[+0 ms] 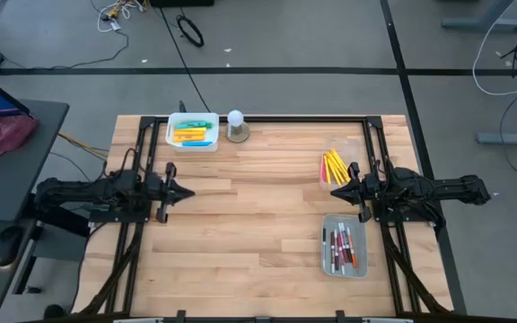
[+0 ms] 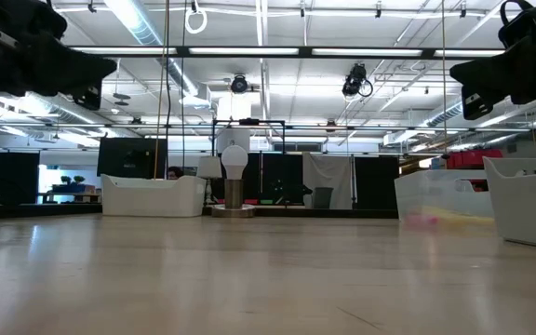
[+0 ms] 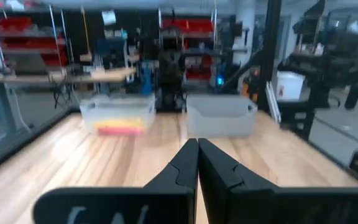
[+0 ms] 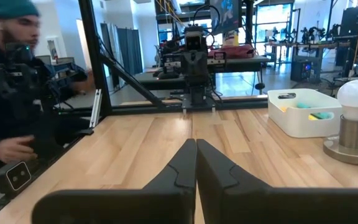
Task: Pick & Place Markers
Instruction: Return to Home Position
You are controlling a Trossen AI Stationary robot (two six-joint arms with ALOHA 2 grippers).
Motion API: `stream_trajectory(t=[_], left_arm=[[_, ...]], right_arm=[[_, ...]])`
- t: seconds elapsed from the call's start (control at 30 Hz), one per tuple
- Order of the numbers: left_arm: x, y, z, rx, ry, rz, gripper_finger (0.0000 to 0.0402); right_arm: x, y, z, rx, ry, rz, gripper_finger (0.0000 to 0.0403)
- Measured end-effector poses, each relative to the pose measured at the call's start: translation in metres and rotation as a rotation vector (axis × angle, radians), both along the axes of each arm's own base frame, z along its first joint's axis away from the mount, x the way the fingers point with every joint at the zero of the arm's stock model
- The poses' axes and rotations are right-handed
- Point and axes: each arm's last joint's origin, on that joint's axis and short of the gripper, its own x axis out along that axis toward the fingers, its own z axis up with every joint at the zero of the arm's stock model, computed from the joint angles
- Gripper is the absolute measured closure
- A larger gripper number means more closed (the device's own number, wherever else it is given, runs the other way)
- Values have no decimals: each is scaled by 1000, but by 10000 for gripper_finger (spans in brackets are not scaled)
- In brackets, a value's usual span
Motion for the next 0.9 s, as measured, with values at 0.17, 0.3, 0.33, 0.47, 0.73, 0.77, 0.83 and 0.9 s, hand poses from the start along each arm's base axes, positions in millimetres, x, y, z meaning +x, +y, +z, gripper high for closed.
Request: stream_trajectory(t=[0.17, 0.3, 0.33, 0.47, 0.73, 0.77, 0.83, 0.9], left_arm=[[0, 0, 2, -1, -25, 3, 385], [0, 0, 3, -1, -32, 7, 385], [0, 0, 3, -2, -33, 8, 385], [0, 0, 4, -2, -37, 9, 385], [0, 0, 4, -2, -40, 11, 385], [0, 0, 4, -2, -40, 11, 385], [0, 0, 4, -3, -40, 12, 385], [0, 0, 4, -3, -40, 12, 385]], right_arm=[[0, 0, 0, 0, 0, 0, 392], [0, 0, 0, 0, 0, 0, 392], [0, 0, 0, 0, 0, 0, 392], [0, 0, 0, 0, 0, 0, 392], [0, 0, 0, 0, 0, 0, 392], [0, 0, 0, 0, 0, 0, 392], [0, 0, 0, 0, 0, 0, 392], [0, 0, 0, 0, 0, 0, 392]])
